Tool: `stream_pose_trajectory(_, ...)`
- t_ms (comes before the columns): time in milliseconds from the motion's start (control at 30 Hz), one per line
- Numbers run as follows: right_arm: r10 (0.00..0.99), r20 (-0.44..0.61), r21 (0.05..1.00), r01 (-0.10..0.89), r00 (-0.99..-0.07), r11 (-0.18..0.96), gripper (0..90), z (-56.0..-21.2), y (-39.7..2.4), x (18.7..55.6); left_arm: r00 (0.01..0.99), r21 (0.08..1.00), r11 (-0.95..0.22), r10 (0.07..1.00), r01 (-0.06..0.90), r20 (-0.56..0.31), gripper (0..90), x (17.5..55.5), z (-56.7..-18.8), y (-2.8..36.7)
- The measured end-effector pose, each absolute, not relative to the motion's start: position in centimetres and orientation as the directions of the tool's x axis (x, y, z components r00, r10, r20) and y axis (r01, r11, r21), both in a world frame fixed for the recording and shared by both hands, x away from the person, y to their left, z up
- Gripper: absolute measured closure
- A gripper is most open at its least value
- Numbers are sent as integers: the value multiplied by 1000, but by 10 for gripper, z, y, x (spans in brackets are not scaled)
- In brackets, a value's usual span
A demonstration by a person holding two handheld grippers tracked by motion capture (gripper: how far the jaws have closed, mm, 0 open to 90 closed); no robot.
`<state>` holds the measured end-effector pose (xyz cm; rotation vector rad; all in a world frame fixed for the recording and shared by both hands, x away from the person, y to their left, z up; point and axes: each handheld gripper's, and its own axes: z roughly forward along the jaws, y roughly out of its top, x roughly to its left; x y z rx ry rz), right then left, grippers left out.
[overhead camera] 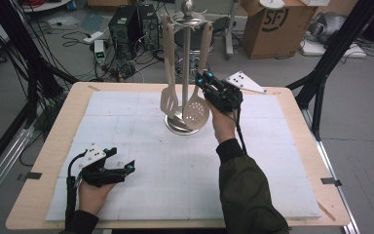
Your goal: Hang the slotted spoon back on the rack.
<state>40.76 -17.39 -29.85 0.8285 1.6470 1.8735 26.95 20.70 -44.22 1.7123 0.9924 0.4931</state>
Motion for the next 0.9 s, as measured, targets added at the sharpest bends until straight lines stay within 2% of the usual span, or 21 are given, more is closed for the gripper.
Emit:
stream_pose_trajectory(333,682,190,979,85,-706,-185,776,-300,-197,435,562,919,-108,816,379,-136,133,268,-444,212)
stream_pose_trajectory(900,563,189,981,128,-805,-147,777,-299,-202,452,544,915,-106,828,388,-135,133,262,-446,218)
